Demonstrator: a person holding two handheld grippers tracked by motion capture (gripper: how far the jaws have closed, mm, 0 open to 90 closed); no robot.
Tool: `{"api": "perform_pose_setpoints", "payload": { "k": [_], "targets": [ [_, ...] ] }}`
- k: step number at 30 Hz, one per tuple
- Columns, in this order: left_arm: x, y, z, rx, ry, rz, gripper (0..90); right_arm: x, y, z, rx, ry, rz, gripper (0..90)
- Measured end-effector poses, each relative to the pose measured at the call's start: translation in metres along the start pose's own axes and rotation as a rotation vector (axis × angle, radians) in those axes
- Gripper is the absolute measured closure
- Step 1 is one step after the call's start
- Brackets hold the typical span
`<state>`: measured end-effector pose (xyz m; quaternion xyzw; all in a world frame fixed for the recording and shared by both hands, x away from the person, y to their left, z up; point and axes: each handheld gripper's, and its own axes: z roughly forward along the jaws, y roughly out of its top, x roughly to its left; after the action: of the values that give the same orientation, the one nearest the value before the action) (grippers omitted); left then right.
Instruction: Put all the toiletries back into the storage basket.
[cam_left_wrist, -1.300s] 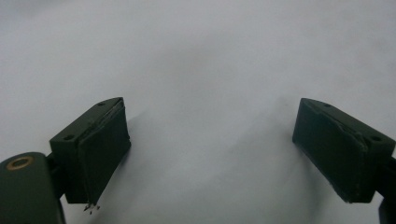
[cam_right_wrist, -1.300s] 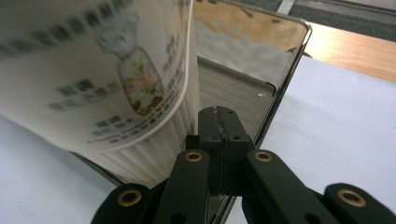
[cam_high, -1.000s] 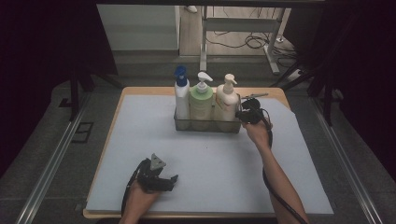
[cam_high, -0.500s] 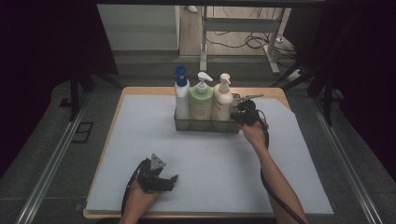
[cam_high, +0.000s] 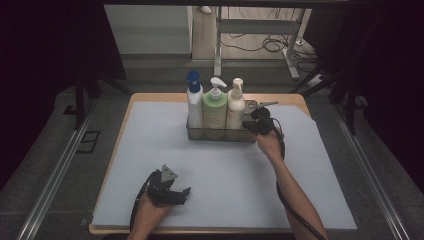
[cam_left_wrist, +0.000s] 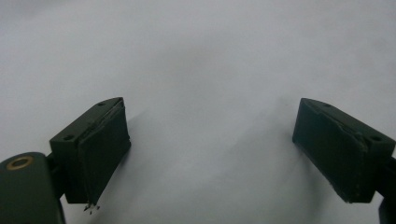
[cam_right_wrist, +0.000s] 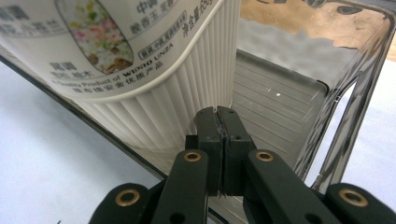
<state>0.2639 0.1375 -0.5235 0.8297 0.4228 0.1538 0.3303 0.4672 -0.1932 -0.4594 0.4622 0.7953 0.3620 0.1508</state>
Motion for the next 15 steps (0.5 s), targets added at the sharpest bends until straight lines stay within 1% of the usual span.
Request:
{"api": "perform_pose_setpoints", "payload": {
  "k": [4,7,15],
  "targets": [
    [0.0,0.0,0.0,0.0,0.0,0.0,10.5,0.0021,0.0003,0.0,0.001,-0.007,-0.004,89.8],
    [0.0,0.0,0.0,0.0,0.0,0.0,10.6,0.0036,-0.0001,-0.0009,0.001,0.003,-0.009,89.8],
    [0.0,0.0,0.0,0.0,0.0,0.0,10.6,0.005,-0.0003,-0.0012,-0.001,0.004,-0.007,89.8]
  ]
}}
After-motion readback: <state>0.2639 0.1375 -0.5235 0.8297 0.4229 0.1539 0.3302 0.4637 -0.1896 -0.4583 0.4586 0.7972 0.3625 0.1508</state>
